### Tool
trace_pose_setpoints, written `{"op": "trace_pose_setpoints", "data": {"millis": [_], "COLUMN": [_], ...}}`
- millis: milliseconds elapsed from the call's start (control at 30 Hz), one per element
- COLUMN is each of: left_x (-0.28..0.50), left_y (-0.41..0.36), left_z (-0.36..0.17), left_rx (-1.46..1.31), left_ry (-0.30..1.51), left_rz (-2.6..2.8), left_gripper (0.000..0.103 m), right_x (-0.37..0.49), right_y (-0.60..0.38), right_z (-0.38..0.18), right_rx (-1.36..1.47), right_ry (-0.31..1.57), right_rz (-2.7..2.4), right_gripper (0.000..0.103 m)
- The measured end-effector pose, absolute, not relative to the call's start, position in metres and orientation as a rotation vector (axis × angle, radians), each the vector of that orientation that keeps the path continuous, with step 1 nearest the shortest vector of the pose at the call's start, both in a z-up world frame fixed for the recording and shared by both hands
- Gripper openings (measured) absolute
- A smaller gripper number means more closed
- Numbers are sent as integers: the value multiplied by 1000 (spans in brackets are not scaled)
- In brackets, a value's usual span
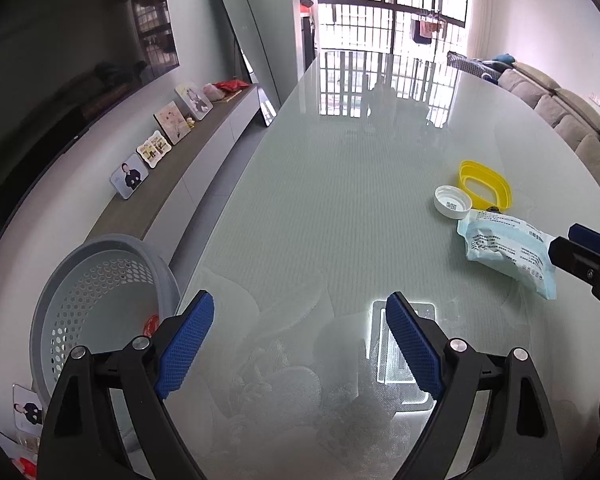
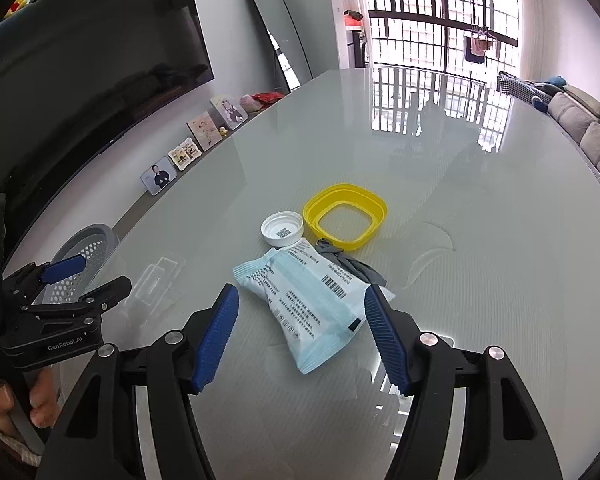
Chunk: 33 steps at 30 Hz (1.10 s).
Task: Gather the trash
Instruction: 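Grasp the blue-white wipes packet with the right gripper and lift it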
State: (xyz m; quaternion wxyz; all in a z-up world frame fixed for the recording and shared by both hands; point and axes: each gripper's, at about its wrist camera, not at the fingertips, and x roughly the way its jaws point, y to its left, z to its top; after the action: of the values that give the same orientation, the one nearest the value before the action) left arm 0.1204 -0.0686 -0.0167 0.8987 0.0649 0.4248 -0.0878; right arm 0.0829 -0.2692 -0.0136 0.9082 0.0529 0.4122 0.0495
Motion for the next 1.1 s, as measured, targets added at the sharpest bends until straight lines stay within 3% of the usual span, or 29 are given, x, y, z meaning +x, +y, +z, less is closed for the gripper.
{"op": "trace_pose_setpoints", "data": {"millis": [400,1100], "left_x": [130,127], "left_y": [-71,-69], "left_z": [-21,-18], "left_rx": [144,126], "left_ry": [899,892], "left_rz": [-153,-150], "left_gripper": [86,86], "right_x": [134,134], "right_y": [-268,-235], "right_z": [-33,-53], "right_rx": [68,23], "right_ry": [961,1032], "right_rz": [220,182], "right_gripper": [67,67]}}
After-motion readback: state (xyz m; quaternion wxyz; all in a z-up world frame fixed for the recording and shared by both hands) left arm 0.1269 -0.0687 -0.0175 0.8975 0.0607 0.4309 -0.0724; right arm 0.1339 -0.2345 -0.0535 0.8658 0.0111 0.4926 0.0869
